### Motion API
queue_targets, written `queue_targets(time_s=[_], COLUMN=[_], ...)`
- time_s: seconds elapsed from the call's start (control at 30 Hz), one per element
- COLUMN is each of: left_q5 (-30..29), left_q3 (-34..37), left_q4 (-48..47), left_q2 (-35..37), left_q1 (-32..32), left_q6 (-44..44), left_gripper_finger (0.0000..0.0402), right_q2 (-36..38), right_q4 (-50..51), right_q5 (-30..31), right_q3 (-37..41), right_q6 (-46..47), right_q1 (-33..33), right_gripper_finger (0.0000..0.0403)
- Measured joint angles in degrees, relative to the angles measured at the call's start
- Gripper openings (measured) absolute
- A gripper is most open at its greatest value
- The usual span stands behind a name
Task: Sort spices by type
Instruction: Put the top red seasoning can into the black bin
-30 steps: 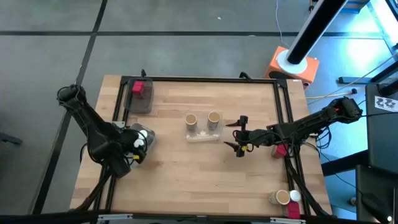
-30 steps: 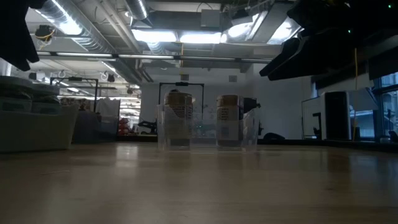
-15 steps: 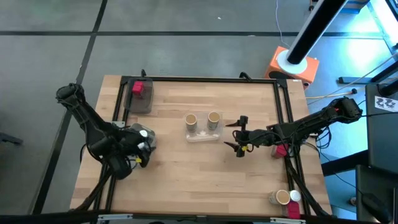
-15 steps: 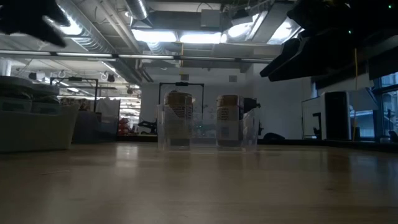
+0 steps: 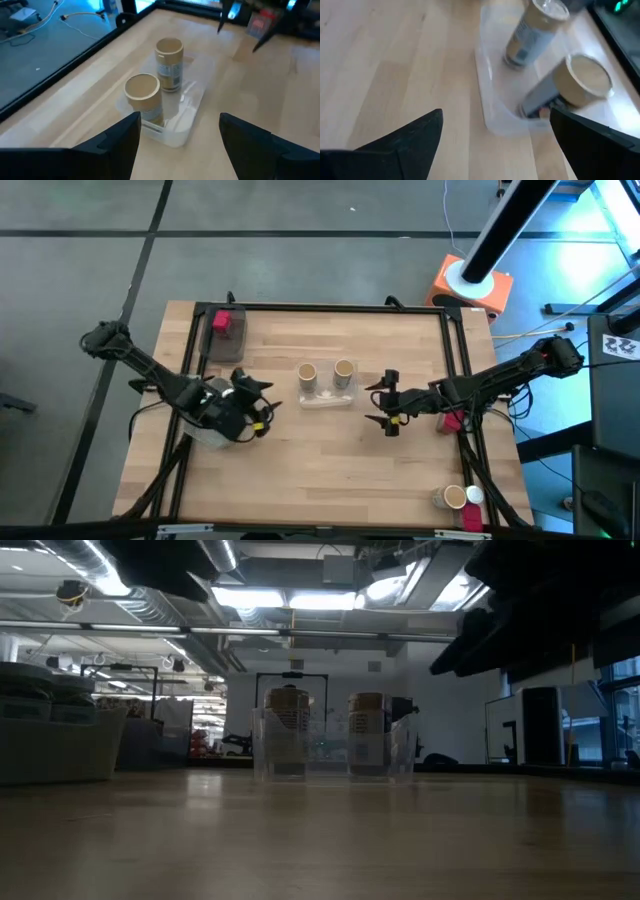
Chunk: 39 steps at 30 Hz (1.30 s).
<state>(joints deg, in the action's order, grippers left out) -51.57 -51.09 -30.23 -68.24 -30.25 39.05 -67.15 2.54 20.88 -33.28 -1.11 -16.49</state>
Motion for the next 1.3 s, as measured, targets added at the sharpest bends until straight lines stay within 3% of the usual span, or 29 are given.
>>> queue_targets(time_s=[0.23, 0.67, 0.9, 1.03, 1.3], left_q5=[6.9, 7.4, 7.4, 7.5, 7.5], left_q3=[0.1, 0.1, 0.1, 0.1, 0.1], left_q4=[11.3, 27.7, 27.4, 27.4, 27.5], left_q2=[-7.8, -21.9, -22.4, -22.4, -22.4], left_q1=[5.2, 10.1, 12.0, 12.0, 12.0], left_q6=[-11.4, -24.3, -28.9, -31.0, -31.8], left_gripper_finger=[0.0253, 0.0253, 0.0253, 0.0253, 0.0253], right_q2=[2.2, 2.2, 2.1, 2.0, 1.6], right_q4=[23.5, 59.7, 71.3, 73.1, 74.7], right_q5=[-1.5, -12.6, -21.2, -23.7, -31.3], right_q3=[-9.1, -23.4, -24.1, -24.1, -23.6], right_q6=[7.5, 28.6, 45.8, 55.4, 60.0], right_q1=[0.0, 0.0, 0.0, -0.1, -0.2], right_gripper_finger=[0.0365, 0.0365, 0.0365, 0.0365, 0.0365])
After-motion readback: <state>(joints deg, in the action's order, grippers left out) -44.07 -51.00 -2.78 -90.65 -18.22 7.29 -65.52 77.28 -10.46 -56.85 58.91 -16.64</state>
